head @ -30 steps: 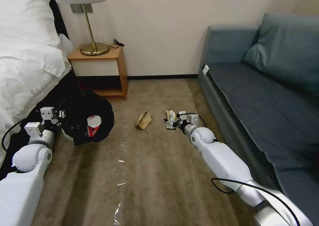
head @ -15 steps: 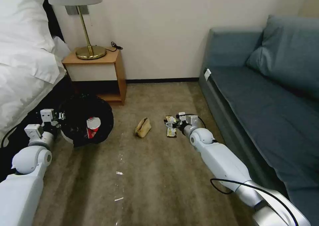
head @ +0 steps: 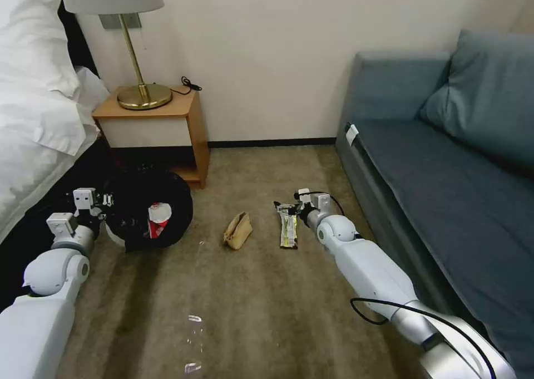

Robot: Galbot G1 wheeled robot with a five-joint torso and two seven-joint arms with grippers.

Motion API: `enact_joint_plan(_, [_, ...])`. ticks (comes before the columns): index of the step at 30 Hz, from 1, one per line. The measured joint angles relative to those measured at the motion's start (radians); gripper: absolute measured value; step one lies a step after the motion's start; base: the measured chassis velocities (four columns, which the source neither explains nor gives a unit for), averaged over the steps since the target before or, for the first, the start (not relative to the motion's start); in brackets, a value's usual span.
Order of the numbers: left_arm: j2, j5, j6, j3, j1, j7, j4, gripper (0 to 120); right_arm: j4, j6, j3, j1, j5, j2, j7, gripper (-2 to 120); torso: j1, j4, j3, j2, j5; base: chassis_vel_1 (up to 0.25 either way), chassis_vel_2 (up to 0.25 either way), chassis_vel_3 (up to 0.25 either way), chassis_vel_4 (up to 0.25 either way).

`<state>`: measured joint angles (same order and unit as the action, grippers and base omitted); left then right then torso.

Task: Pick up the trash bin, then pick up the garbage on the floor and place it into the trash bin.

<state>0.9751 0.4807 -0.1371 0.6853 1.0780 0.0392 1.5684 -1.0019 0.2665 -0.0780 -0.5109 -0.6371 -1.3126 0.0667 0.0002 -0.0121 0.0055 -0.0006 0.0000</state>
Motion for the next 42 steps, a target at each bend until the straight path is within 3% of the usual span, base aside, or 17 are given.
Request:
enact_joint_plan(13, [0.012,-0.013,-0.013,0.051,0.092,-0.007,0.061,4,0.010,-0.004,0.014,-0.009,0.030,-0.012,0.006,100,0.000,0.0002,0.000,0.000,0.0000,-0.139,0.138,0.142,-0.138])
enact_joint_plan(28, [0.022,-0.024,-0.029,0.076,0.164,-0.021,0.141,4,0.008,-0.009,0.038,-0.026,0.048,-0.004,0.010,100,0.000,0.0001,0.000,0.000,0.0001,-0.138,0.135,0.143,-0.135])
enact_joint_plan(32, [0.036,-0.034,-0.034,0.084,0.212,-0.027,0.189,4,-0.027,0.006,0.041,-0.042,0.040,0.017,0.007,100,0.000,-0.0001,0.000,0.000,0.0000,-0.147,0.130,0.135,-0.135])
enact_joint_plan(42, [0.051,-0.053,-0.030,0.111,0.300,-0.030,0.235,4,-0.147,0.073,0.016,-0.075,-0.002,0.092,-0.006,100,0.000,0.0000,0.000,0.000,0.0001,-0.062,0.052,0.058,-0.061])
